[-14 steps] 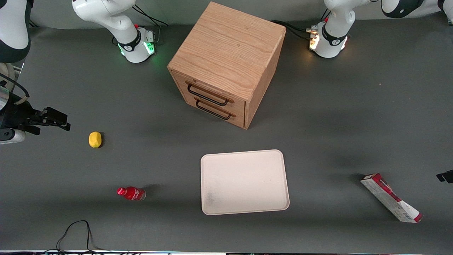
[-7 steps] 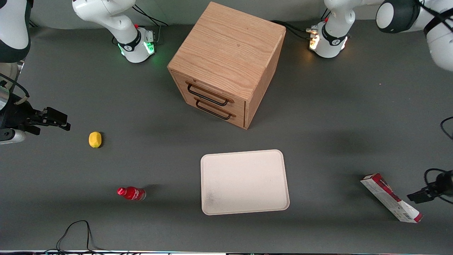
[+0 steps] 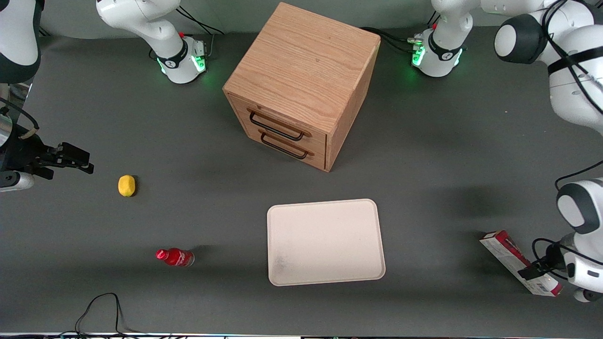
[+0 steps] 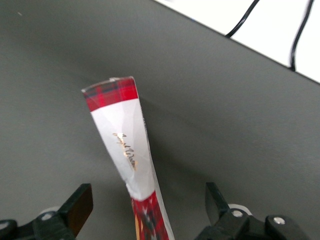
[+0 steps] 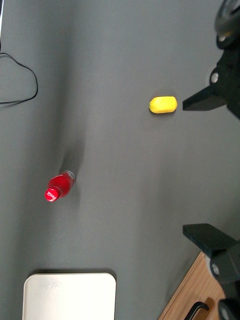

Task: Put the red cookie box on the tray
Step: 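Lower the open left gripper over the cookie box's red end, then close the left gripper on the cookie box, then lift the cookie box upright with the left gripper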

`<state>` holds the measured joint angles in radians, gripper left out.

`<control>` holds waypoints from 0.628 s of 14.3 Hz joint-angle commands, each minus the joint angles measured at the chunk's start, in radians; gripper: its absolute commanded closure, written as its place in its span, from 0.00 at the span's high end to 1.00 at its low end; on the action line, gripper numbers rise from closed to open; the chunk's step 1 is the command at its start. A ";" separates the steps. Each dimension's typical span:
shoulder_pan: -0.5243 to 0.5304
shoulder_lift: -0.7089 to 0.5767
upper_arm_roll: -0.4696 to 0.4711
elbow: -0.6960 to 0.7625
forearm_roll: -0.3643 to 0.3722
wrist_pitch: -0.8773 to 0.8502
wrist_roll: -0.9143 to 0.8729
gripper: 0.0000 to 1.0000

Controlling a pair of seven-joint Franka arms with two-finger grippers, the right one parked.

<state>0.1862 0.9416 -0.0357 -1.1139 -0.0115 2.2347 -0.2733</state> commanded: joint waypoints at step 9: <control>-0.004 0.006 0.010 -0.012 0.018 -0.035 -0.034 0.00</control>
<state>0.1870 0.9703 -0.0325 -1.1211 -0.0110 2.2428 -0.2853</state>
